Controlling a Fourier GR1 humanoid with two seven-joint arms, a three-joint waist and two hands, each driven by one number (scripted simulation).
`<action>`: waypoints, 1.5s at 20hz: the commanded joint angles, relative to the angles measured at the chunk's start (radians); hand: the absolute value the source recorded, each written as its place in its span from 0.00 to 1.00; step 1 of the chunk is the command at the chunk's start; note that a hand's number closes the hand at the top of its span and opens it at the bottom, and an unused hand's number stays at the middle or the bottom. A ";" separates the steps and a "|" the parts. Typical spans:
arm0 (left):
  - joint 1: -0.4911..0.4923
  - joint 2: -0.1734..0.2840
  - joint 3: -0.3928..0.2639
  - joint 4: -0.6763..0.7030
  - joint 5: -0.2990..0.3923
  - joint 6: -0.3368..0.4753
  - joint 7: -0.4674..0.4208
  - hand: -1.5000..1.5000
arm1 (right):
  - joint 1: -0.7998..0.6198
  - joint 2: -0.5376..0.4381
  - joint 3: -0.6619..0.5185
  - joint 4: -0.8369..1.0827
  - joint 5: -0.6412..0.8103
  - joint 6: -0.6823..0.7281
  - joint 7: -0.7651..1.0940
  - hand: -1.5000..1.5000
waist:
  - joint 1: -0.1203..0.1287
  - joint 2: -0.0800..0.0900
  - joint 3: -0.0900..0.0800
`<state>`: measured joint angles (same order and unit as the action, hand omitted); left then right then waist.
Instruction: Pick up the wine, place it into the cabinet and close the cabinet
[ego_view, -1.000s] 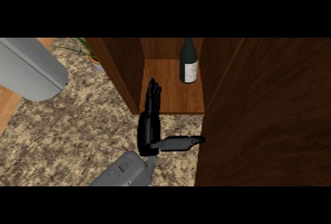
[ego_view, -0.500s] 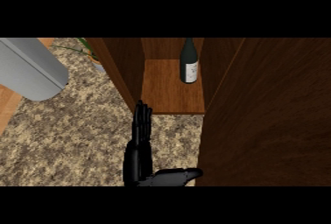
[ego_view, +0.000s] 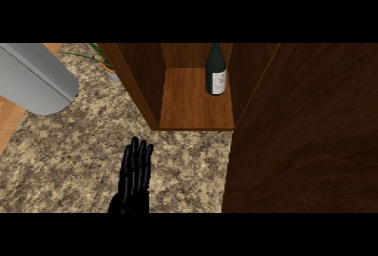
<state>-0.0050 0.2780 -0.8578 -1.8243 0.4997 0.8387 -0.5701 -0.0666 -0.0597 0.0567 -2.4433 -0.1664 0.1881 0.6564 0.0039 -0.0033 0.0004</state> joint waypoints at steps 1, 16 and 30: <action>0.065 0.102 -0.017 -0.111 -0.007 -0.054 0.016 0.00 | 0.055 0.000 0.038 -0.052 -0.127 0.041 0.036 1.00 | -0.001 0.000 0.000; 0.302 0.309 0.167 -0.279 0.087 -0.243 -0.068 0.00 | 0.285 0.051 0.281 -0.156 -0.133 0.089 0.071 1.00 | -0.006 -0.004 0.000; 0.422 0.458 0.507 -0.293 0.293 -0.459 -0.060 0.00 | 0.240 0.060 0.682 -0.167 0.048 0.068 0.101 1.00 | -0.008 -0.006 -0.002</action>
<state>0.3835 0.6954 -0.4289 -2.1170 0.7488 0.4291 -0.6431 0.1304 0.0003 0.5951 -2.4317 -0.1858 0.2765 0.7252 0.0003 -0.0071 -0.0008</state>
